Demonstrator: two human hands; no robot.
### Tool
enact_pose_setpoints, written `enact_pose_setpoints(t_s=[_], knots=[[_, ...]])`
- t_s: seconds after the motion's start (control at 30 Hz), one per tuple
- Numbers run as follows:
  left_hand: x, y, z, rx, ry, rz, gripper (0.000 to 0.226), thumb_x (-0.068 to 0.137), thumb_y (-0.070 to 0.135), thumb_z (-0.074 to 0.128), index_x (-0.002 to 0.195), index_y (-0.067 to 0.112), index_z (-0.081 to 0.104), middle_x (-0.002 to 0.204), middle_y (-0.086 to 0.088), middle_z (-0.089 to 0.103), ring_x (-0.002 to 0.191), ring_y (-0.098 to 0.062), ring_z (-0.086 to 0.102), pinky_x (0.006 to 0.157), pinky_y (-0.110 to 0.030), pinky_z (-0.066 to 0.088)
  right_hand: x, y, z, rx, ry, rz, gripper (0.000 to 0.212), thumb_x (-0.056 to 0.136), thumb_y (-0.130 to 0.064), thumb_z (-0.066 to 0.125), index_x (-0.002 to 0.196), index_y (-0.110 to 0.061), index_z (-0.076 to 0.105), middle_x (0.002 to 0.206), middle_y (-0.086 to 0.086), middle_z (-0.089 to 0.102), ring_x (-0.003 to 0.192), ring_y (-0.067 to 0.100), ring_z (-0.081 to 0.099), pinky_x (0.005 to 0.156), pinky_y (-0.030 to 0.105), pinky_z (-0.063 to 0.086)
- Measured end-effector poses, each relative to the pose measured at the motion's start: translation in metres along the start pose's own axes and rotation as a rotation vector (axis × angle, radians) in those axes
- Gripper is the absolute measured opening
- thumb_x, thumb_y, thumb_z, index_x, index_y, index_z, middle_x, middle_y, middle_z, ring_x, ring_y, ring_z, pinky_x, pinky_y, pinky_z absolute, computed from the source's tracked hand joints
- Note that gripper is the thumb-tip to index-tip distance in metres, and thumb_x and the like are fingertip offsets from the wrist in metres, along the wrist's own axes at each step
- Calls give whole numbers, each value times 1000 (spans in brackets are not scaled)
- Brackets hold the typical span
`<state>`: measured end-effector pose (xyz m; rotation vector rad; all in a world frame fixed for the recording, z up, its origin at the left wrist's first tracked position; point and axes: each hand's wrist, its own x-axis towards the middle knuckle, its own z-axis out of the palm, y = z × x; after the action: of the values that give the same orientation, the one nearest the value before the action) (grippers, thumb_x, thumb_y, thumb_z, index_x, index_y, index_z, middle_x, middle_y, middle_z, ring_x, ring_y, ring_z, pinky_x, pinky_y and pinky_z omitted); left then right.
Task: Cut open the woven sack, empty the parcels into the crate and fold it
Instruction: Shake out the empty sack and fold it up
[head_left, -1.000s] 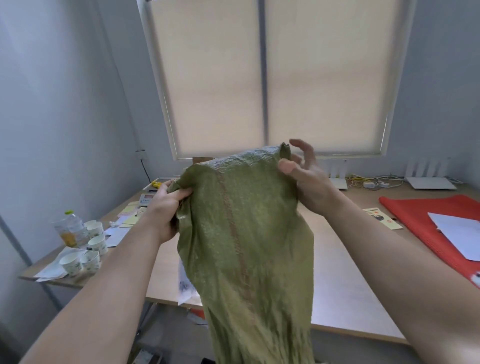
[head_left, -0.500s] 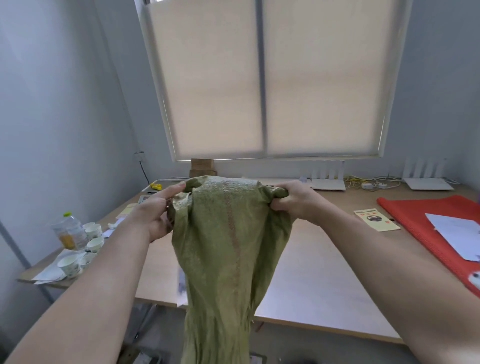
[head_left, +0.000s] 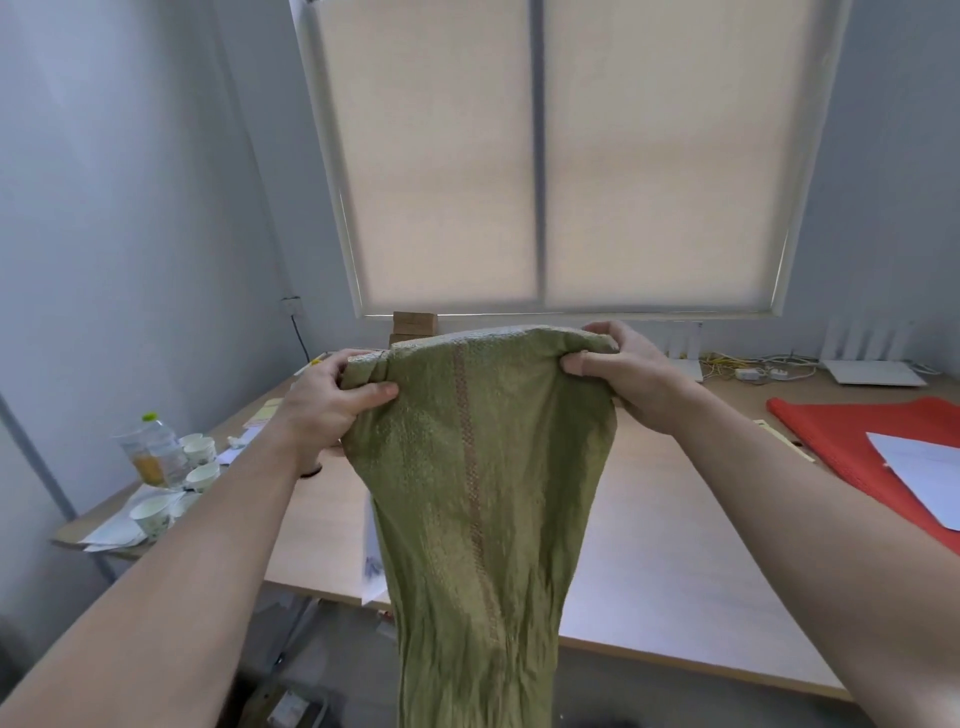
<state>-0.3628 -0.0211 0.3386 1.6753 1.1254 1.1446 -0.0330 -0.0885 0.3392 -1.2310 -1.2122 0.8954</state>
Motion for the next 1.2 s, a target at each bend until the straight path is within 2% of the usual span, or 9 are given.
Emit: enact_pose_setpoints(t_s=[0.13,0.27,0.5,0.7,0.83,0.93,1.03,1.1,1.2], knots=[[0,-5,2,-123,58,-54,39,68,30,81,103,16,72,99,-4,76,90,-24,71,81,-38,56,-6,6,0,44,-92,-123,63,77,7,74,130,-22,54,114,5,63,94,14,67,80,29,56],[0,-3,10,-327,60,-76,15,89,12,68,103,16,69,94,-5,73,84,-22,69,70,-30,57,-6,13,5,156,-65,-152,58,83,11,67,126,-27,55,113,4,64,98,16,66,84,30,56],[5,0,17,-422,108,-137,36,91,18,68,123,17,51,102,-6,69,84,-20,69,75,-37,56,-2,14,17,301,136,-101,41,91,-8,68,125,-22,49,110,14,68,91,23,68,81,43,59],[15,0,24,-337,283,-249,48,87,22,76,114,23,37,105,-6,56,81,-23,61,67,-36,52,3,10,27,-82,348,-234,43,89,-31,70,117,-36,38,112,6,58,86,16,63,77,38,54],[19,0,16,-275,321,-302,35,88,18,73,102,27,43,111,-8,54,79,-25,58,71,-39,48,-3,6,27,87,11,-248,41,85,-12,76,114,-31,54,117,5,59,84,15,66,72,31,59],[18,2,12,-262,286,-320,17,93,10,64,93,19,50,95,-12,60,64,-22,58,57,-29,48,-2,10,19,20,-167,-243,64,70,-12,84,122,-39,58,134,3,53,114,20,61,95,37,55],[8,11,10,-324,185,-365,12,96,10,60,84,11,61,72,-10,68,51,-19,65,58,-30,50,-1,9,15,-416,-108,-277,78,69,-21,85,136,-42,51,152,-2,37,132,16,44,107,33,43],[3,14,7,-437,76,-373,21,97,18,59,83,8,71,70,-6,75,54,-15,71,66,-32,55,-2,7,15,-563,-29,-304,73,77,-16,81,142,-33,50,143,-5,43,121,11,45,94,17,40],[-1,16,2,-522,-78,-299,25,93,24,63,96,6,79,107,-13,75,77,-18,76,69,-29,62,1,12,13,-530,83,-315,57,82,-13,77,134,-25,58,124,-2,56,109,13,52,76,9,40]])
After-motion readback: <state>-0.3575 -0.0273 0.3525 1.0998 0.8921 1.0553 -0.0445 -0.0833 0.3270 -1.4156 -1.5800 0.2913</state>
